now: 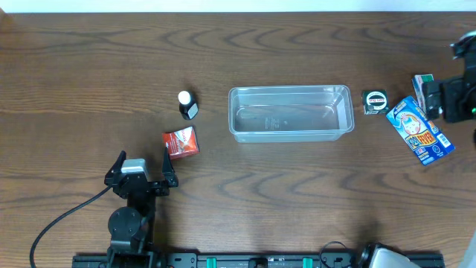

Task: Pack container
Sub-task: 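Move the right gripper to the blue Kool Fever box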

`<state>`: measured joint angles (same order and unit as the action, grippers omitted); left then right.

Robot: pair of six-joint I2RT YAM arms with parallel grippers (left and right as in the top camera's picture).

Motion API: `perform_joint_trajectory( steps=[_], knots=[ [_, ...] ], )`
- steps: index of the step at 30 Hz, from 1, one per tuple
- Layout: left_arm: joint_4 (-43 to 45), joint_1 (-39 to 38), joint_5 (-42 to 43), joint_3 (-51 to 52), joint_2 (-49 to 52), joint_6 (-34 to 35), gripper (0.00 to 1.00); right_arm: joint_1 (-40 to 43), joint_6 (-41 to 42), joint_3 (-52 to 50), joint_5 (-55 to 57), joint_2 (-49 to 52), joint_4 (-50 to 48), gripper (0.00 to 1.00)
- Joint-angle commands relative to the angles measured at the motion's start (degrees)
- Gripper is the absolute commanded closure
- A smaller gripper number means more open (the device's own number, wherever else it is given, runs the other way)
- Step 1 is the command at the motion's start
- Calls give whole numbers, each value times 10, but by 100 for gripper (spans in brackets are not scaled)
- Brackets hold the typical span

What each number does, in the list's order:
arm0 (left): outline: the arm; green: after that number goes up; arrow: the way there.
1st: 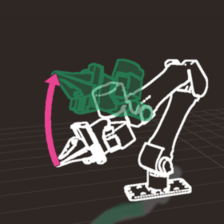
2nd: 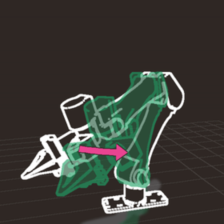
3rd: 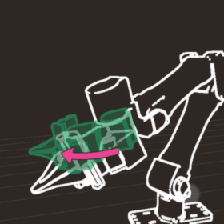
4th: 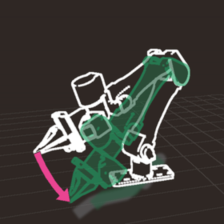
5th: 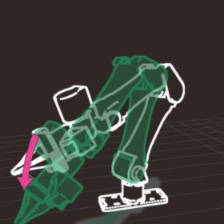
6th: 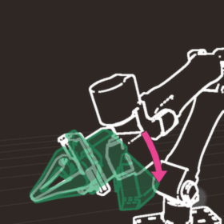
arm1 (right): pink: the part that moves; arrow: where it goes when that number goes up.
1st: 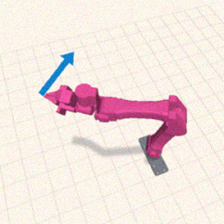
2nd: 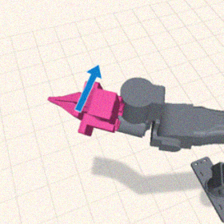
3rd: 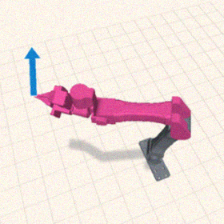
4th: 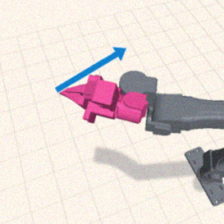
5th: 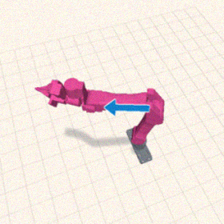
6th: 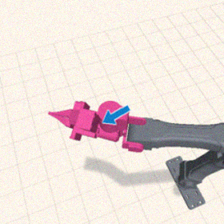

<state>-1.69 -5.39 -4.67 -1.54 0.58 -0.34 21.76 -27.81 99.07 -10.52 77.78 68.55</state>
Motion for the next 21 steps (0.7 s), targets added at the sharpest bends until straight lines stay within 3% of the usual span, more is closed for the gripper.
perform_joint_trajectory(
  steps=[1, 6, 21],
  knots=[
    [-19, 2, -4, 13, -3, -10, 2, 49, -57, 10, -113, 38, 7, 1],
    [-19, 2, -4, 13, -3, -9, 2, 73, -133, 9, -120, 118, 34, 1],
    [-19, 2, -4, 13, -3, -9, 2, 73, -134, 7, -108, 227, 49, 1]
  ],
)
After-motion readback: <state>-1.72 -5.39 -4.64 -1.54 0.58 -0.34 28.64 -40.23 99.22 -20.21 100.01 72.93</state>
